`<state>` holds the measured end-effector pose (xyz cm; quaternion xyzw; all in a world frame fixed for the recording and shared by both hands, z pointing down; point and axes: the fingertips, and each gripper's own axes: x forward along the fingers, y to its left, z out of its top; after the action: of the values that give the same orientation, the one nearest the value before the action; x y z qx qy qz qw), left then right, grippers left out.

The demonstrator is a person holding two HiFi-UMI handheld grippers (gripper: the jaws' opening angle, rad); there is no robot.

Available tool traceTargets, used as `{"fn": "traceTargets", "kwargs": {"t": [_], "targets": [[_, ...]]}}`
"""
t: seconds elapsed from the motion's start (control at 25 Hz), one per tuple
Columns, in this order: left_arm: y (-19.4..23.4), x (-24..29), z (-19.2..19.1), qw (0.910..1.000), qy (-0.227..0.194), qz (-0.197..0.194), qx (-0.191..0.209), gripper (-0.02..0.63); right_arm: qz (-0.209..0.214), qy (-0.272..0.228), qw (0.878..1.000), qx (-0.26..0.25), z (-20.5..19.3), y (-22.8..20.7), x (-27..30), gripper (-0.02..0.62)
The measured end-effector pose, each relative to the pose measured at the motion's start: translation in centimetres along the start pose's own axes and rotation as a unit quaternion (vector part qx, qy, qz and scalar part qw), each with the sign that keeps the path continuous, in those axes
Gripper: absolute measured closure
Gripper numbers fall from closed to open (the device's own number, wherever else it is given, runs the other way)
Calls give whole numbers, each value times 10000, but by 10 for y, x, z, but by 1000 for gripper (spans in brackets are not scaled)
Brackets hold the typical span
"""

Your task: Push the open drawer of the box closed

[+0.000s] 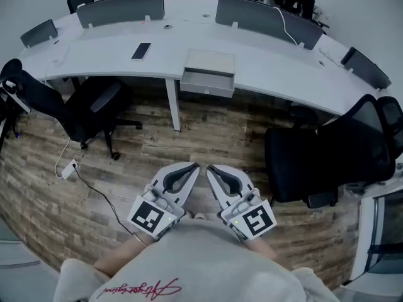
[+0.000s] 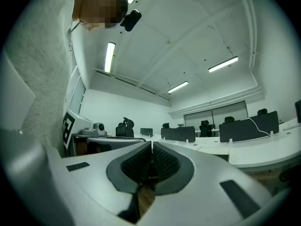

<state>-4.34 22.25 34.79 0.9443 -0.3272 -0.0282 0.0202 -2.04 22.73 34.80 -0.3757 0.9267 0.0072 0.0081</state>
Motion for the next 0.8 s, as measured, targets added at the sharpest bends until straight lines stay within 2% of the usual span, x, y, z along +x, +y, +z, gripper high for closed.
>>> {"fn": "traceTargets", "kwargs": {"t": [0.28, 0.44, 0.6, 0.8], "targets": [[-4, 10, 1, 10000, -26, -13, -5, 588, 46, 103, 9998, 167, -7, -7, -3, 571], [-7, 18, -2, 10000, 32, 8, -17, 588, -10, 60, 9999, -86, -6, -16, -6, 571], [-11, 30, -2, 9999, -81, 31, -72, 588, -2, 24, 9993, -380, -4, -25, -12, 571], [-25, 36, -12, 9999, -3, 76, -151, 588, 89, 125, 9996, -238, -16, -30, -23, 571]]}}
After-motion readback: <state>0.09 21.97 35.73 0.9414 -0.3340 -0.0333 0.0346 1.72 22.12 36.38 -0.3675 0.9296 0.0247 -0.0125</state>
